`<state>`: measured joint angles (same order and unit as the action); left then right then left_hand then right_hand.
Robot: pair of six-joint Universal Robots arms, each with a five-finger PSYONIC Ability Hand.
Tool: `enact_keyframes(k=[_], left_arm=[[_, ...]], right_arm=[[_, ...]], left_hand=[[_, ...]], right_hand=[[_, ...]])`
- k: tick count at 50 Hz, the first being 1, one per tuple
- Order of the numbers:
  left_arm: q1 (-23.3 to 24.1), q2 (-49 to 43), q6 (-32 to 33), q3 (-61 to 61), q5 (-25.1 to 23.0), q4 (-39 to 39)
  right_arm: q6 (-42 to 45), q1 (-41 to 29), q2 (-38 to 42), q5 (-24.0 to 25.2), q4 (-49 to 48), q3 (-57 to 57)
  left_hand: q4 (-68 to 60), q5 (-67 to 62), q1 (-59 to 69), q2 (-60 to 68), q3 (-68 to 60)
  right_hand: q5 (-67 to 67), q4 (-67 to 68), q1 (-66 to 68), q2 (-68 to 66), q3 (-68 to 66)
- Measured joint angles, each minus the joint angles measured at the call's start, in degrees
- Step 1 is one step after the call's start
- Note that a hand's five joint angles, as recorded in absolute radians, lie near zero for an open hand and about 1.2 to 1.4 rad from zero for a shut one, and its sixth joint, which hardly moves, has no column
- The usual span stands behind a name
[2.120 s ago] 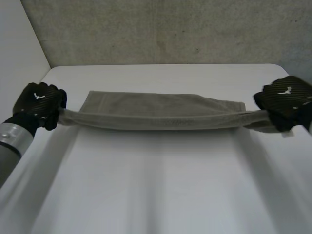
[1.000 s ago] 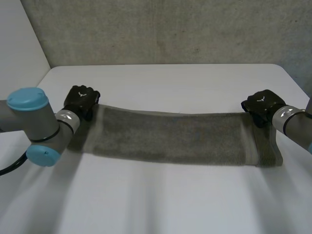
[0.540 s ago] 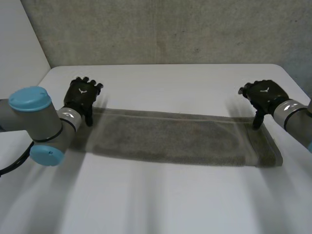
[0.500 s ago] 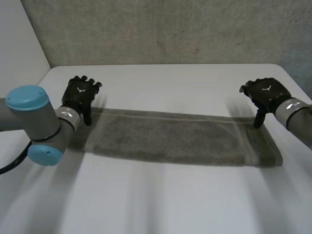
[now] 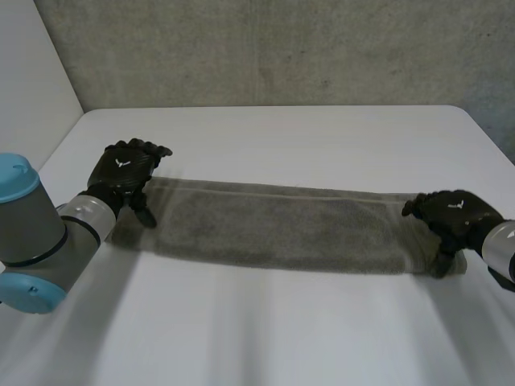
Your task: Fold the towel.
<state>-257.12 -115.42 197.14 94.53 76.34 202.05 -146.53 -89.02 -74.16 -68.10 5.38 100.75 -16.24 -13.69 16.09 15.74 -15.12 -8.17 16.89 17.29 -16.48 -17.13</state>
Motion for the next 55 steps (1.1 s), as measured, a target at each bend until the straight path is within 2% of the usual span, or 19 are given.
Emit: enact_keyframes(k=[3,10,14,18,20,22,33,45,48,55], left_arm=[[-0.01,0.58,-1.05,0.57,-0.27,0.27],[0.00,1.07,-3.85,1.27,-0.22,1.28],[-0.01,1.05,-4.30,1.32,-0.16,1.50],[-0.04,1.02,-4.35,1.40,-0.14,1.55],[-0.04,1.03,-4.32,1.45,-0.14,1.55],[-0.04,1.03,-4.29,1.50,-0.14,1.55],[-0.05,1.17,-4.21,1.65,-0.11,1.75],[-1.08,4.05,-4.46,2.13,0.12,1.88],[-1.35,4.97,-4.51,2.10,0.19,1.93],[-1.43,6.64,-5.68,1.18,0.47,2.51]], right_arm=[[0.13,0.77,0.44,1.17,-0.09,0.99],[0.30,4.09,5.61,4.92,-5.03,2.11],[0.36,4.86,7.78,5.50,-7.38,1.88],[0.43,5.21,9.73,5.45,-9.17,0.87],[0.43,5.21,10.49,5.26,-9.51,0.33],[0.43,5.20,11.00,5.03,-9.68,-0.05],[2.19,7.46,10.52,0.33,-9.96,-1.77],[16.56,16.09,5.64,-2.64,-3.96,-8.68],[17.08,14.16,5.16,-3.55,-1.99,-11.80],[12.83,-0.72,4.68,-7.25,0.57,-22.43]], left_hand=[[0.00,0.00,0.00,0.00,0.00],[0.00,0.00,0.00,0.00,0.00],[0.00,0.00,0.00,0.00,0.00],[0.00,0.00,0.00,0.00,0.00],[0.00,0.00,0.00,0.00,0.00],[0.00,0.00,0.00,0.00,0.00],[0.00,0.00,0.00,0.00,0.00],[0.00,0.00,0.00,0.00,0.00],[0.00,0.00,-0.01,0.00,0.00],[0.00,0.00,-0.17,0.00,0.01]], right_hand=[[-1.45,1.54,1.78,-1.76,-1.35],[-19.07,20.20,19.77,-20.73,-19.95],[-24.04,24.88,24.90,-24.67,-24.59],[-35.97,37.27,37.52,-38.54,-37.13],[-48.63,50.57,50.38,-51.43,-50.06],[-56.34,57.47,57.17,-58.34,-56.85],[-58.34,60.06,58.39,-59.18,-58.46],[-58.34,60.06,58.73,-59.19,-58.91],[-58.34,60.06,58.90,-59.21,-58.98],[-58.34,60.06,58.92,-59.27,-59.58]])
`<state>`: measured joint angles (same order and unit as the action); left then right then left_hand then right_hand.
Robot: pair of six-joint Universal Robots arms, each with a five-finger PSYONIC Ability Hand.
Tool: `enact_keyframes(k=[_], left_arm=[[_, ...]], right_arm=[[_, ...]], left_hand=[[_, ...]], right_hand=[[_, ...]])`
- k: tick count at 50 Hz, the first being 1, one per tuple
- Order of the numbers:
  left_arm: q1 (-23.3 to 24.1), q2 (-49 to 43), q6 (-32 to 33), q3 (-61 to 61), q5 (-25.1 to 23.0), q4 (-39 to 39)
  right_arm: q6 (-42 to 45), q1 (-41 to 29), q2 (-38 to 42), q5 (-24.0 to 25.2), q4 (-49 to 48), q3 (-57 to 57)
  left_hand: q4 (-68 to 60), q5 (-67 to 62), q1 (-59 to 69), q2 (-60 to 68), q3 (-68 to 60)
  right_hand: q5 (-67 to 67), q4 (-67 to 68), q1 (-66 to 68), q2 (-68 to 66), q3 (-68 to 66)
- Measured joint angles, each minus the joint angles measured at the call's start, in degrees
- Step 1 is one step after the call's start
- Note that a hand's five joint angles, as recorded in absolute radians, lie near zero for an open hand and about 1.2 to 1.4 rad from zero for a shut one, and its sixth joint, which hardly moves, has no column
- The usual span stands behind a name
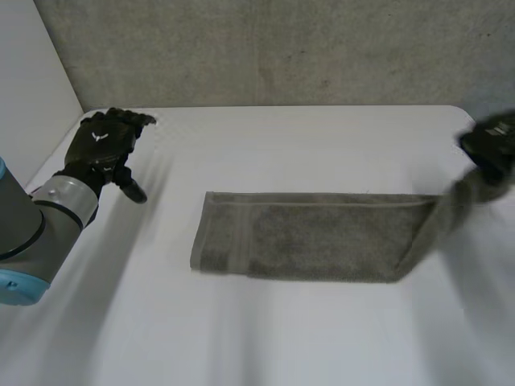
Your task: Fold the towel.
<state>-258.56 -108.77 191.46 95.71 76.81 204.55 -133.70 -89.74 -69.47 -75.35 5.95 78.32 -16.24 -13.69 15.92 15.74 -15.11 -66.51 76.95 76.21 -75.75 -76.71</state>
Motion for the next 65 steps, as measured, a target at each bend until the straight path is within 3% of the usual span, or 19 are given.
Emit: enact_keyframes(k=[11,19,21,25,27,37,45,53,65], left_arm=[[1.29,0.61,-5.33,-1.87,0.29,1.15],[1.90,0.08,-5.60,-1.83,0.35,1.22],[2.08,-0.17,-5.49,-1.78,0.32,1.30],[2.33,-0.53,-5.31,-1.76,0.25,1.60],[2.49,-0.71,-5.23,-1.79,0.23,1.86],[6.64,-1.54,-5.06,-2.35,0.19,3.61],[12.72,-5.02,-5.05,-3.62,0.48,4.00],[18.19,-11.04,-5.04,-6.36,1.03,3.43],[22.87,-18.97,-4.88,-12.81,2.33,2.08]], right_arm=[[-3.40,-32.53,9.74,-2.92,-8.41,-9.94],[-2.70,-44.38,20.44,-0.71,-14.21,-10.13],[-2.53,-45.39,22.22,0.57,-14.67,-9.85],[-2.89,-45.50,23.00,2.48,-14.96,-9.09],[-3.46,-45.15,22.49,3.15,-14.99,-8.57],[-12.47,-38.83,9.65,3.49,-14.30,0.01],[-17.66,-28.75,0.05,3.21,-12.94,12.54],[-18.00,-22.50,-1.85,3.63,-12.59,20.72],[-17.96,-21.37,-0.10,3.67,-14.41,24.57]], left_hand=[[0.00,0.00,-0.01,0.00,0.01],[0.00,0.00,-0.01,0.00,0.01],[0.00,0.00,-0.01,0.00,0.01],[0.00,0.00,-0.01,0.00,0.01],[0.00,0.00,-0.01,0.00,0.01],[0.00,-0.13,-0.01,0.00,0.01],[-0.01,-0.93,-0.01,0.01,-0.04],[-0.01,-1.24,-0.01,0.02,-0.05],[-0.01,-1.27,-0.01,0.02,-0.11]], right_hand=[[0.00,0.00,0.02,0.00,-0.46],[0.00,0.00,0.03,0.00,-0.47],[17.40,-16.81,-16.64,17.15,16.19],[53.16,-50.33,-50.75,51.32,49.81],[62.09,-60.00,-59.86,59.71,59.93],[63.07,-62.23,-62.73,61.37,62.43],[63.07,-62.23,-62.87,61.37,62.43],[63.07,-62.23,-62.88,61.37,62.44],[60.93,-61.33,-60.17,60.35,61.06]])
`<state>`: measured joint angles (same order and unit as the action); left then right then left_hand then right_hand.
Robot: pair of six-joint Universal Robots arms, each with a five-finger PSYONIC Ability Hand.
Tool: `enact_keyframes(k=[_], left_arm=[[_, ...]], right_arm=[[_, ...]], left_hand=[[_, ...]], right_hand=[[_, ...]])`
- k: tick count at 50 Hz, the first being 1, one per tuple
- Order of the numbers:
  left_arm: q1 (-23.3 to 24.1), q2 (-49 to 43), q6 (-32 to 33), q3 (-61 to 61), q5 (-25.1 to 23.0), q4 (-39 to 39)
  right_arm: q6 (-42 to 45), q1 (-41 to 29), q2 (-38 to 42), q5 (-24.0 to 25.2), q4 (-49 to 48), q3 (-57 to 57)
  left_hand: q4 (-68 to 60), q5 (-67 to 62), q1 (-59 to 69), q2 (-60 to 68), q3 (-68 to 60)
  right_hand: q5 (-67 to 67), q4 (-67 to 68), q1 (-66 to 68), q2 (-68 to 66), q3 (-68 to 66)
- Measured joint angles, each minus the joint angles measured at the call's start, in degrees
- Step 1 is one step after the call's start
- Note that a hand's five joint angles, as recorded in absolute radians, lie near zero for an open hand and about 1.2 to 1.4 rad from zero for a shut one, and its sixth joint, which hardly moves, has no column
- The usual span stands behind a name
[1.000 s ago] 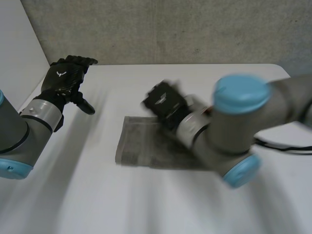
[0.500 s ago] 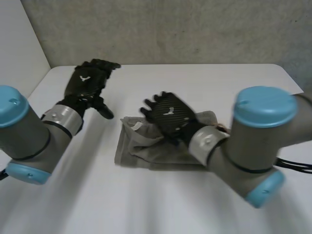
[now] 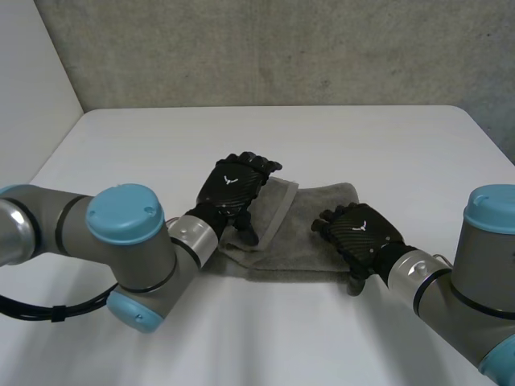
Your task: Fold the towel.
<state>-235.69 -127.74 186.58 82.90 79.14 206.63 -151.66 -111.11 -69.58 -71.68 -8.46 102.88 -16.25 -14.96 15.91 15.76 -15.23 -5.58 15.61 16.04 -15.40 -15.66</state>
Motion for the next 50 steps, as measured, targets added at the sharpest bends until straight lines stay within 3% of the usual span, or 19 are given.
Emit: enact_keyframes(k=[5,17,28,39,44,50], left_arm=[[0.13,-2.50,0.76,-2.79,1.32,-0.76],[-0.82,-2.17,5.55,-2.44,5.97,-1.48],[-0.19,5.58,5.00,2.55,5.66,-1.62],[1.63,3.20,5.42,2.26,5.14,-1.36],[1.70,-0.48,5.71,-0.03,5.32,-1.25],[1.26,-3.30,5.77,-2.86,5.66,-1.34]], right_arm=[[0.02,0.17,2.37,-0.64,-1.21,0.00],[0.58,1.23,4.12,-3.57,-2.57,-0.65],[0.55,1.37,4.02,-3.78,-2.61,-0.66],[0.30,1.41,4.01,-3.67,-2.69,-0.49],[0.24,1.42,4.02,-3.69,-2.85,-0.35],[0.22,1.43,4.60,-3.73,-3.93,-0.25]], left_hand=[[-0.22,-2.22,0.60,1.17,-1.49],[-0.22,-2.76,0.91,1.56,-2.08],[-0.23,-2.62,0.91,1.53,-2.07],[-0.23,-2.60,0.91,1.47,-2.05],[-0.23,-2.60,0.91,1.47,-2.05],[-0.22,-2.60,0.91,1.48,-2.06]], right_hand=[[-6.15,5.20,4.82,-4.07,-4.63],[-6.83,5.67,5.41,-4.07,-4.77],[-6.83,5.67,5.41,-4.07,-4.77],[-7.23,5.95,5.78,-4.08,-5.34],[-9.30,8.57,7.71,-7.82,-8.18],[-23.96,23.67,23.51,-24.31,-23.96]])
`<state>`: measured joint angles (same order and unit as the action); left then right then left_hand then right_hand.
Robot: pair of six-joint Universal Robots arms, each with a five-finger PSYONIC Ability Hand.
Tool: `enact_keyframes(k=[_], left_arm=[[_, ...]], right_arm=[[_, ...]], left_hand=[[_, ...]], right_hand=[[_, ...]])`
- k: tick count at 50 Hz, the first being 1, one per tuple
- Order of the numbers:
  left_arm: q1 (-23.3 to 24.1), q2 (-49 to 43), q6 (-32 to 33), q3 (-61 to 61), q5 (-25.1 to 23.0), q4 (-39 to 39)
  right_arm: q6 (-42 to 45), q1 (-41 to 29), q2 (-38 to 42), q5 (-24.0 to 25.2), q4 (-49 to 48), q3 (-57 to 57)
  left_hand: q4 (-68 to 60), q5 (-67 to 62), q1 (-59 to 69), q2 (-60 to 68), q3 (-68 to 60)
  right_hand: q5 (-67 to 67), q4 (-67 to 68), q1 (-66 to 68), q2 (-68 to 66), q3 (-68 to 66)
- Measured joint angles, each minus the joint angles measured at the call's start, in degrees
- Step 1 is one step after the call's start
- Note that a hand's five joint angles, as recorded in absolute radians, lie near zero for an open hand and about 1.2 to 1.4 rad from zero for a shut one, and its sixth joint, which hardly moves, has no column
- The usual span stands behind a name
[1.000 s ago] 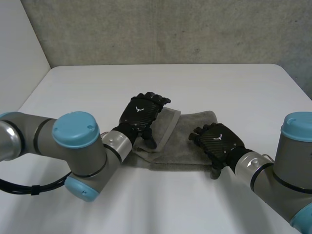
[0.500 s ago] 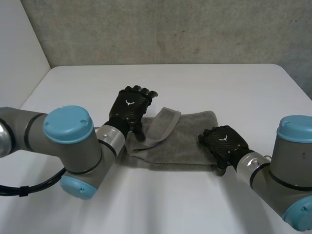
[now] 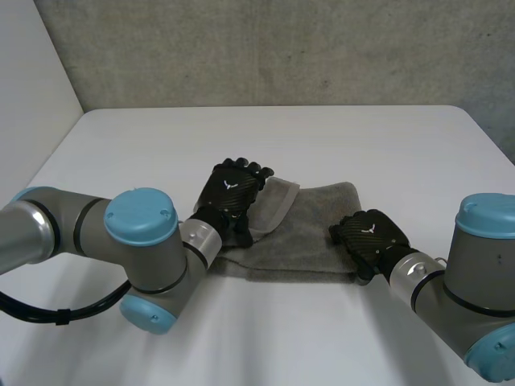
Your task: Fold the towel.
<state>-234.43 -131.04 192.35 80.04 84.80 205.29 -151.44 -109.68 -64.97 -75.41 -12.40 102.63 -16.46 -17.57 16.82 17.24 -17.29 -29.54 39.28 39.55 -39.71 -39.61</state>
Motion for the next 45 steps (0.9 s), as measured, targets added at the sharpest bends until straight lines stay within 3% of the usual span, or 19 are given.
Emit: enact_keyframes(k=[3,5,8,14,27,35,45], left_arm=[[-0.29,-0.66,-0.02,-0.87,0.19,-0.03],[-1.09,-0.80,-0.08,-1.16,1.01,0.04],[-2.10,-0.66,-0.14,-1.22,2.42,0.13],[-3.90,0.94,-0.16,0.05,8.46,-0.09],[-2.72,5.24,-0.04,7.72,11.92,-0.77],[1.33,7.97,-0.12,11.59,12.11,-1.56],[2.20,11.34,-0.23,15.62,12.20,-2.13]], right_arm=[[0.00,0.00,0.32,-0.01,-0.44,0.00],[0.07,0.00,0.82,-0.04,-0.82,-0.13],[0.18,0.01,1.32,-0.09,-1.15,-0.33],[0.36,0.05,2.16,-0.19,-1.58,-0.63],[3.08,-0.16,1.21,-3.15,-1.17,-1.33],[16.76,-0.20,-1.71,-4.43,0.34,-3.21],[28.91,-2.47,-2.11,-3.34,0.59,-9.61]], left_hand=[[-0.01,-0.04,0.00,0.03,-0.03],[-0.01,-0.15,0.00,0.10,-0.04],[-0.01,-0.18,0.07,0.20,-0.11],[-0.01,-0.40,0.54,0.43,-0.35],[-0.01,-0.42,0.54,0.44,-0.36],[-0.01,-0.42,0.55,0.44,-0.37],[-0.01,-0.41,0.55,0.44,-0.37]], right_hand=[[-1.47,1.50,1.47,-1.40,-1.44],[-16.12,16.49,16.04,-16.05,-15.74],[-22.66,23.71,21.73,-22.00,-23.40],[-35.43,36.44,30.84,-31.05,-36.03],[-36.00,37.43,33.66,-31.92,-37.26],[-36.00,37.43,34.74,-31.92,-37.29],[-36.00,37.43,35.35,-31.92,-37.35]])
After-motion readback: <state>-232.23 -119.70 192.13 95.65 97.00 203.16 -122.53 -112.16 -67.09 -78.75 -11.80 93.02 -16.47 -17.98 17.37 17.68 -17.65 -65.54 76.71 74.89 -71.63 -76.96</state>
